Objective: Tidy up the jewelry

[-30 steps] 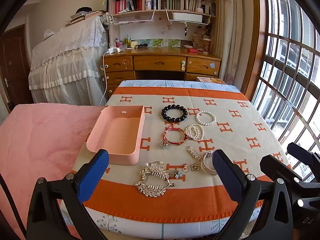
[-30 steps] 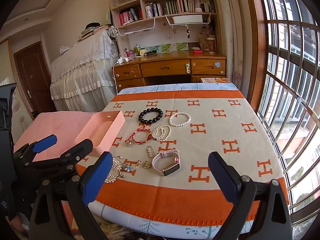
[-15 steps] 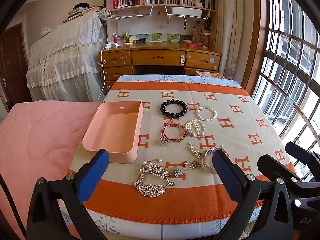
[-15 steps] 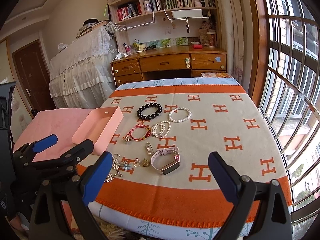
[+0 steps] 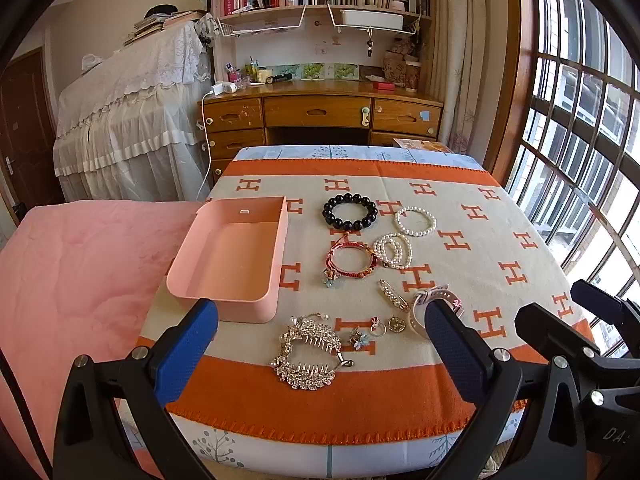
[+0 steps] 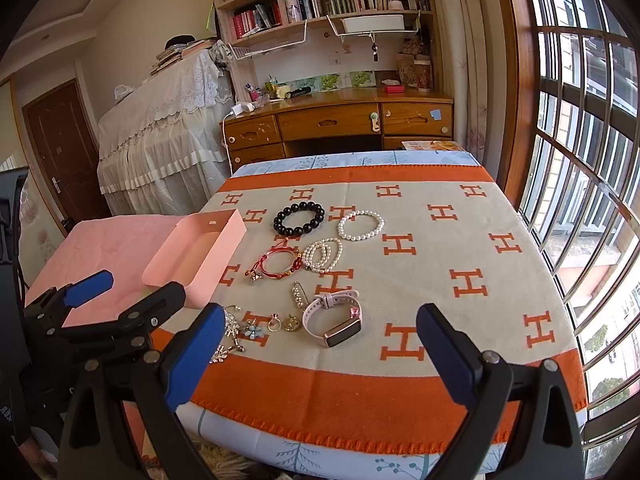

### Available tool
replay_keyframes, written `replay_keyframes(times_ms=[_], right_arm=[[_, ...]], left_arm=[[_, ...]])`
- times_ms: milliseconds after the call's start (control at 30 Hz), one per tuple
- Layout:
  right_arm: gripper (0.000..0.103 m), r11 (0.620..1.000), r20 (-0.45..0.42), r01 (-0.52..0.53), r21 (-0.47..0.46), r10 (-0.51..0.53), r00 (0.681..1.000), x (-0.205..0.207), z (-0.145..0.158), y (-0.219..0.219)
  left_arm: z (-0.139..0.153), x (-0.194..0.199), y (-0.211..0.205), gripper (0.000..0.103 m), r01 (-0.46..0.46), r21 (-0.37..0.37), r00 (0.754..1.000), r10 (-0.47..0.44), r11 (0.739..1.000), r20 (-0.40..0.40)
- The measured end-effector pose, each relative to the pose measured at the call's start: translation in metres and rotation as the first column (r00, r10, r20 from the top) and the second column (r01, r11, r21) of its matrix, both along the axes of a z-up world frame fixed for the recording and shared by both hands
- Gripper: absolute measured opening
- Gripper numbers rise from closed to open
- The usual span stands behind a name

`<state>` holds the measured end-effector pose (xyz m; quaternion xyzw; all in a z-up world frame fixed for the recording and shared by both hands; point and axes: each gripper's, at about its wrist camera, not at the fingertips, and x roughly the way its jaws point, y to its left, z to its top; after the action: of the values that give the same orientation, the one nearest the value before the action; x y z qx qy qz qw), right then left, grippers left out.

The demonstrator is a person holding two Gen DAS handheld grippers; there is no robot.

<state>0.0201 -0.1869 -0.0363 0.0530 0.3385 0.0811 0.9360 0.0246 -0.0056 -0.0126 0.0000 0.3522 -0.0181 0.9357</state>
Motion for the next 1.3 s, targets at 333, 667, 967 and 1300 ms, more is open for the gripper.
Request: replay_keyframes(times_ms=[333, 667, 967, 1300], right_arm=[[0.097, 1.0, 0.004, 0.001, -0.001, -0.001, 1.0, -0.002, 0.0, 0.001], [0.097, 1.0, 0.008, 0.003, 0.0, -0.003, 1.0, -0.004, 0.001, 0.002], [0.097, 1.0, 0.007, -0.01, -0.002, 0.01, 1.0, -0.007, 0.003, 0.005], [0.097, 1.0, -0.017, -0.019, 0.001, 0.019, 1.0, 0.004, -0.004, 0.006]], left_arm=[[-0.006, -0.005, 0.006, 0.102, 0.004, 0.004, 1.0, -0.004, 1.0, -0.002], [0.003, -0.011, 0.001, 0.102, 0.01, 0.022, 1.0, -0.01, 1.0, 0.009], [0.006, -0.012, 0.005, 0.102, 0.0, 0.009, 1.0, 0.0, 1.0, 0.001], [-0.001, -0.001, 0.005, 0.102, -0.009, 0.015, 0.999, 0.01, 1.0, -0.038]])
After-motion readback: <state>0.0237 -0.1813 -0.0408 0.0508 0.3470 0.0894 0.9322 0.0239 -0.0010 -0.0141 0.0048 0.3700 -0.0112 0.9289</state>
